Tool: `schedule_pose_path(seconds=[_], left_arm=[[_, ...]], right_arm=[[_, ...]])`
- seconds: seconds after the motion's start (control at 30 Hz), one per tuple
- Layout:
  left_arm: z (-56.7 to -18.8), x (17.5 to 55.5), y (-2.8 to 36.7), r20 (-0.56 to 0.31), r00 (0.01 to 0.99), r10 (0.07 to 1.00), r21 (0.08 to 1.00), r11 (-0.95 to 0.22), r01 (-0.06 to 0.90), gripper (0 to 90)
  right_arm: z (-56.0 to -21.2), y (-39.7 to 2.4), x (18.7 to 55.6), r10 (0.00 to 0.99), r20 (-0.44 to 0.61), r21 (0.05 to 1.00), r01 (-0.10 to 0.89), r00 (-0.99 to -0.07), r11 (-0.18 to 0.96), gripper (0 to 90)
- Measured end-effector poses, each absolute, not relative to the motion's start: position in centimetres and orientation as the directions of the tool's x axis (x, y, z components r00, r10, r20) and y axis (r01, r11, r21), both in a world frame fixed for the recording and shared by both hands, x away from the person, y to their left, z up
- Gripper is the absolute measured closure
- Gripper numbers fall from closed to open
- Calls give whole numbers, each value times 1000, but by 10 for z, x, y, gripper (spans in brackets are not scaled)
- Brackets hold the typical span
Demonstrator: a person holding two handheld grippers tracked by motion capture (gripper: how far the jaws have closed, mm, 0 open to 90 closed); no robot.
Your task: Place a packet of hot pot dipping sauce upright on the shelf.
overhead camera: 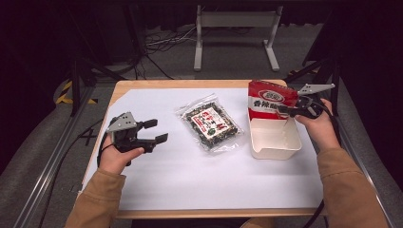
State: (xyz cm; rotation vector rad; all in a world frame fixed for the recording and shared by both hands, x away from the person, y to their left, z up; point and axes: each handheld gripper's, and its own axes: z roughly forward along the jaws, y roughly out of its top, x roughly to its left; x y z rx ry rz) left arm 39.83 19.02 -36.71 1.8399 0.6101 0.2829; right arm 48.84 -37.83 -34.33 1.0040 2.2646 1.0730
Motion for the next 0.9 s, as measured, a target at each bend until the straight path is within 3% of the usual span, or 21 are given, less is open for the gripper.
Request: schedule_pose_path(seconds=[0.33,0.9], left_arm=[[-369,400,186,-91,803,589,905,-289,314,234],[-367,407,186,-77,806,587,879,-341,332,197]], right_arm=[[-331,-385,468,814,-49,844,411,-579,343,489],[-317,-383,421,818,-60,877,360,-573,317,452]])
